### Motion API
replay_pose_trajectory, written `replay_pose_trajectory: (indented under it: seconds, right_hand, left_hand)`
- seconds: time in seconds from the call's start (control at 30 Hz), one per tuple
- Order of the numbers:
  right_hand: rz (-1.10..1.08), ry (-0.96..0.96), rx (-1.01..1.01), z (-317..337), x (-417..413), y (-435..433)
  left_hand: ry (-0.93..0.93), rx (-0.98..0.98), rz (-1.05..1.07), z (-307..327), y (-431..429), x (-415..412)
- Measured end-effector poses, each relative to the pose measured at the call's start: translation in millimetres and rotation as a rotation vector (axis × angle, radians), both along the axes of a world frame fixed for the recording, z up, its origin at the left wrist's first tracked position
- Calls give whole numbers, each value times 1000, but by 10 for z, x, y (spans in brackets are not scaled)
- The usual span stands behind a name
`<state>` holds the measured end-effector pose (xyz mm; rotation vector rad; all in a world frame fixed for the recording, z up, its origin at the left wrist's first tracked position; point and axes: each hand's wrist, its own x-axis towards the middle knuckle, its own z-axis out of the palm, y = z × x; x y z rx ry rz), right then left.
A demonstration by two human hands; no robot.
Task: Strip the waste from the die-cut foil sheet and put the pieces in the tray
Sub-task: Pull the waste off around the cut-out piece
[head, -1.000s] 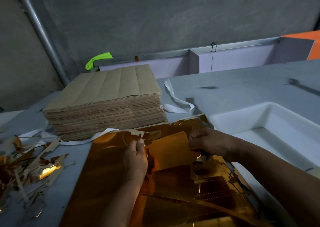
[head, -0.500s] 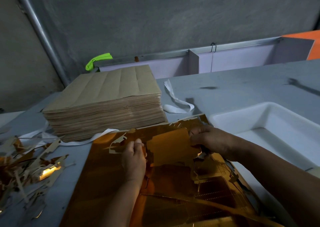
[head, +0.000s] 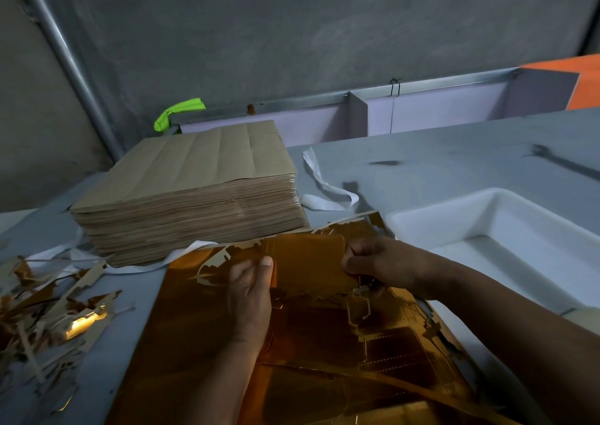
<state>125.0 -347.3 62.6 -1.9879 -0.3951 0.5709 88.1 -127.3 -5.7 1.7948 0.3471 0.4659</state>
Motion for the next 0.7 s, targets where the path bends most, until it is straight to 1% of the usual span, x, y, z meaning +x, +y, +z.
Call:
replay_pose_trajectory:
  seconds: [0.13, 0.3, 0.43, 0.7]
  right_hand:
    - [2, -27, -35, -9, -3, 11]
    - [3, 12, -21, -19, 8, 4]
    - [48, 8, -35, -21, 27, -4]
    - [31, -14, -69, -37, 46, -3]
  left_hand:
    - [27, -9, -64, 20, -8, -19]
    - [13, -52, -11, 41, -17, -26]
    - [12, -60, 7, 33, -2, -16]
    - [22, -103, 41, 34, 3, -12]
